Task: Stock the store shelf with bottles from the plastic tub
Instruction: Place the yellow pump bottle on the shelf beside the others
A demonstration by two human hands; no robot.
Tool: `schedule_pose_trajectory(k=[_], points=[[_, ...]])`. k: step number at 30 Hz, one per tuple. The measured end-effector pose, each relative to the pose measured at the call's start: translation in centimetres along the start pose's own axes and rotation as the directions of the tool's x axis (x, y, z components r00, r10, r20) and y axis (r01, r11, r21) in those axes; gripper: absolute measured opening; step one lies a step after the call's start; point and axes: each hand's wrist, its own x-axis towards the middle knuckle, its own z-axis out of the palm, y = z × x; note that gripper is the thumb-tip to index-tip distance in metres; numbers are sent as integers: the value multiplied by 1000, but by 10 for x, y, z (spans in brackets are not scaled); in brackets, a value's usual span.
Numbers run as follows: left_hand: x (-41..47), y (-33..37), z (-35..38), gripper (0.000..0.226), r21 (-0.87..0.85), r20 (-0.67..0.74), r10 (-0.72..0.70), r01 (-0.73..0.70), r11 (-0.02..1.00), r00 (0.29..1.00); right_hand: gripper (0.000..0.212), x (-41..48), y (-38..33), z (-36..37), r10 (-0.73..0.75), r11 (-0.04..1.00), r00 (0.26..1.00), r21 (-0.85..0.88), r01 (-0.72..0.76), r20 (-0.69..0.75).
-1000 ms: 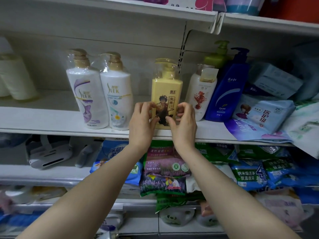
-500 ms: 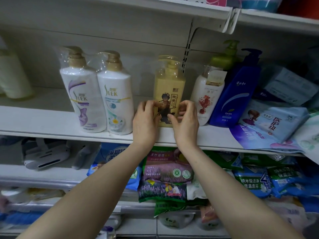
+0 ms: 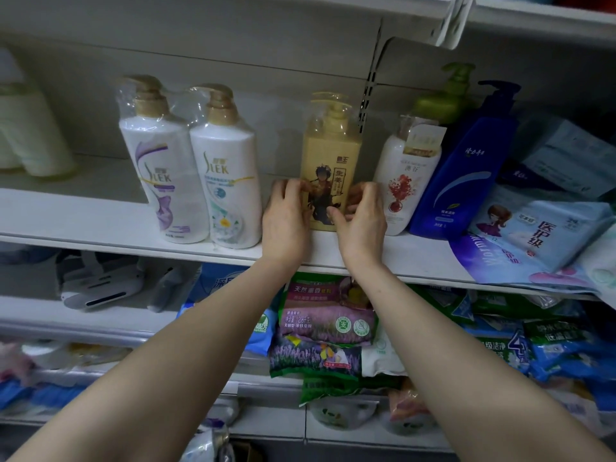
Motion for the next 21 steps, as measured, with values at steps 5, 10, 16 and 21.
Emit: schedule_pose_trajectory(k=[5, 10, 16, 21], points=[[-14, 2, -11, 33, -47, 16, 15, -14, 999, 1000, 37, -13, -5, -6, 21, 1000, 1000, 11, -21, -3], [-34, 6, -34, 27, -100, -2, 63, -63, 993, 998, 31, -37, -22, -10, -30, 999, 1000, 27, 30, -6], [-55, -10, -88, 23, -121, -39, 35, -39, 992, 999, 22, -73, -58, 2, -77, 996, 997, 48, 76, 14], [-73, -45, -154, 23, -91, -98, 10, -19, 996, 995, 24, -112, -107, 32, -100, 992, 994, 79, 96, 46]])
